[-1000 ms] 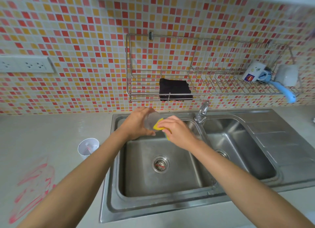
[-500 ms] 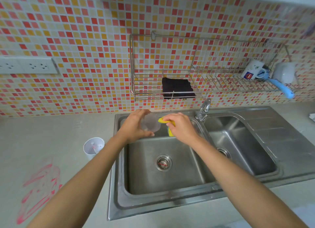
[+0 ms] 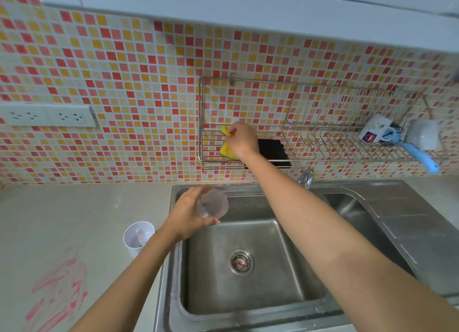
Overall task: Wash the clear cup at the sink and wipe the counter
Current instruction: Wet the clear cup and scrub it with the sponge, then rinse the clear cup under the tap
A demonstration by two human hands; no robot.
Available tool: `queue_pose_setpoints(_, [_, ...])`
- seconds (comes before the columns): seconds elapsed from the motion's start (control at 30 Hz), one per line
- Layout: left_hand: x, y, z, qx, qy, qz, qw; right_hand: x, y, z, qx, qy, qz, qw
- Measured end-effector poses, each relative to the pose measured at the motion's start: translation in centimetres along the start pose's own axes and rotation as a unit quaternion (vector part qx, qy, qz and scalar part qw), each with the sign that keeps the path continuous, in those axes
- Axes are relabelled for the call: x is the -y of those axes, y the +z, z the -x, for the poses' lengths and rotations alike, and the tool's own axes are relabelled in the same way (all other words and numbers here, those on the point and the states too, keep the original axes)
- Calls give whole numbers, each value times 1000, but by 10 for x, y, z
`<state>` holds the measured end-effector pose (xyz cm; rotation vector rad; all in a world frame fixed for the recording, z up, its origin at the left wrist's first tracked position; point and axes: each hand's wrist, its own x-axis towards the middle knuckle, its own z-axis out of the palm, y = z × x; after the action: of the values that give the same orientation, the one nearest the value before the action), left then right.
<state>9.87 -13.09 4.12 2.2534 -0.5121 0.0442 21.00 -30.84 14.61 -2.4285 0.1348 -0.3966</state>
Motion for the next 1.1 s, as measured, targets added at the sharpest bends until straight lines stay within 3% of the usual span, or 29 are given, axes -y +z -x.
queue_pose_setpoints(0.13, [-1, 5, -10, -4, -12, -11, 1000, -28, 33, -25, 56, 30, 89, 994])
queue_pose_setpoints(0.27, [-5, 18, -24, -12, -40, -30, 999, -36, 39, -33, 69, 24, 77, 994])
queue_pose_setpoints(0.37, [-12, 34, -33, -10, -55, -41, 998, -34, 18, -18, 63, -31, 19, 997])
queue_pose_setpoints(0.47, [-23, 57, -43, -10, -54, -39, 998, -58, -16, 26, -45, -107, -73, 991])
queue_pose_setpoints(0.57, [-36, 90, -53, 2, -57, -31, 998, -124, -49, 89, -208, -156, -144, 955])
queue_pose_setpoints(0.67, [-51, 133, -65, 31, -71, -19, 997, -222, -63, 126, -266, -42, -168, 948])
queue_pose_setpoints(0.73, [-63, 164, -74, 46, -78, -8, 996, -283, -62, 120, -232, 88, -149, 957])
queue_pose_setpoints(0.83, [-85, 204, -90, 57, -79, 6, 995, -346, -52, 84, -63, 206, -48, 975])
queue_pose_setpoints(0.93, [-97, 231, -105, 47, -95, 28, 994, -373, -41, 51, 91, 188, -9, 978])
queue_pose_setpoints(1.1, [-103, 254, -116, 26, -105, 47, 993, -397, -23, 28, 225, 78, 46, 970])
